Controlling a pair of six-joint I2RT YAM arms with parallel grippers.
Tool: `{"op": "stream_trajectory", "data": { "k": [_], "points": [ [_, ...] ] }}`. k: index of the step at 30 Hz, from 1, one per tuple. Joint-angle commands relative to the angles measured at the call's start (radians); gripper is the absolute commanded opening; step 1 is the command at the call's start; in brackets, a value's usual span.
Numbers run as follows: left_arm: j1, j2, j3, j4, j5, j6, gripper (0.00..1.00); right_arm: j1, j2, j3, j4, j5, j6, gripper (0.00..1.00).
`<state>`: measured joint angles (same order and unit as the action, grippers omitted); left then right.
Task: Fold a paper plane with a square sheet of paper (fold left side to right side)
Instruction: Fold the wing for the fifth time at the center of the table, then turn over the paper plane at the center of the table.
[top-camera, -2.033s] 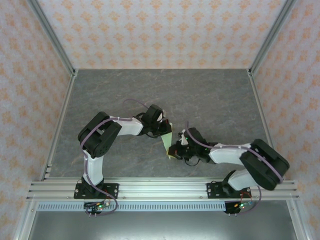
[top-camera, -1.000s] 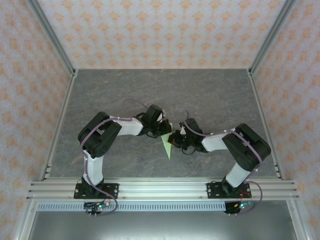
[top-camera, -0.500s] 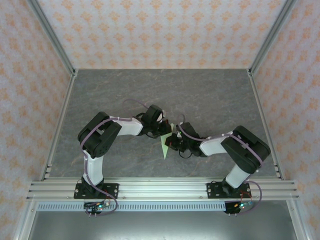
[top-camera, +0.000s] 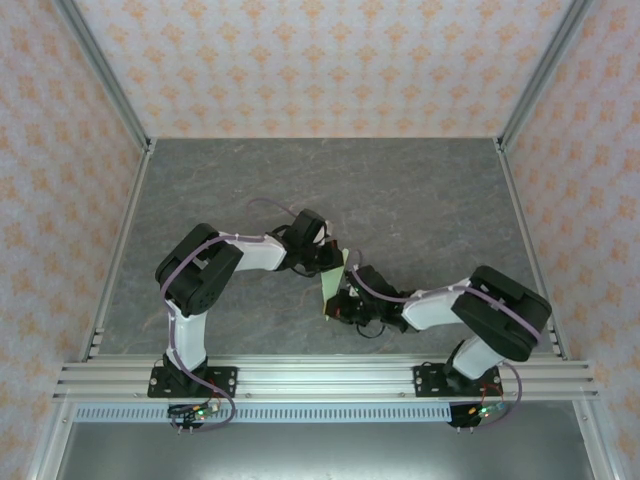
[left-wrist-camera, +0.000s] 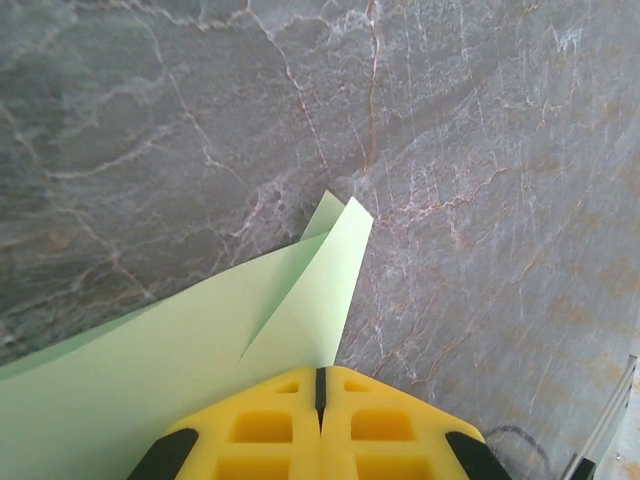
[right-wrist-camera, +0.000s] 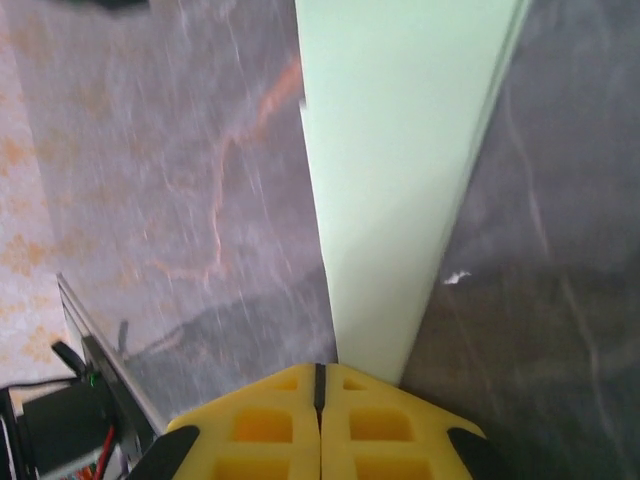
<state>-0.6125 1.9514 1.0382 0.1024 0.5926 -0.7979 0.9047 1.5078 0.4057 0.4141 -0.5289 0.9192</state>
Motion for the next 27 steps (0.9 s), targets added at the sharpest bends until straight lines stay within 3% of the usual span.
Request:
{"op": "stream_trajectory", "data": {
  "k": [1,5,8,11,14,21,27],
  "points": [
    [0.014,-0.069,0.050,-0.069,-0.025,0.040,0.00,0.006,-0.127,0.013,-0.247,-0.002,-0.058,0.09],
    [0.028,-0.157,0.095,-0.138,-0.014,0.071,0.08,-0.047,-0.314,0.069,-0.446,0.094,-0.136,0.17],
    [0.062,-0.267,0.084,-0.205,-0.048,0.100,0.23,-0.053,-0.411,0.184,-0.694,0.264,-0.228,0.27],
    [0.101,-0.393,0.030,-0.272,-0.113,0.125,0.37,-0.040,-0.391,0.320,-0.899,0.405,-0.306,0.32],
    [0.130,-0.504,-0.021,-0.399,-0.241,0.136,0.43,0.004,-0.277,0.464,-1.005,0.516,-0.335,0.40],
    [0.130,-0.745,-0.196,-0.581,-0.542,0.121,0.49,0.111,0.158,0.880,-1.254,0.777,-0.322,0.59],
    [0.131,-0.992,-0.336,-0.713,-0.727,0.077,0.61,0.118,0.403,1.065,-1.339,0.836,-0.322,0.64]
  ]
}}
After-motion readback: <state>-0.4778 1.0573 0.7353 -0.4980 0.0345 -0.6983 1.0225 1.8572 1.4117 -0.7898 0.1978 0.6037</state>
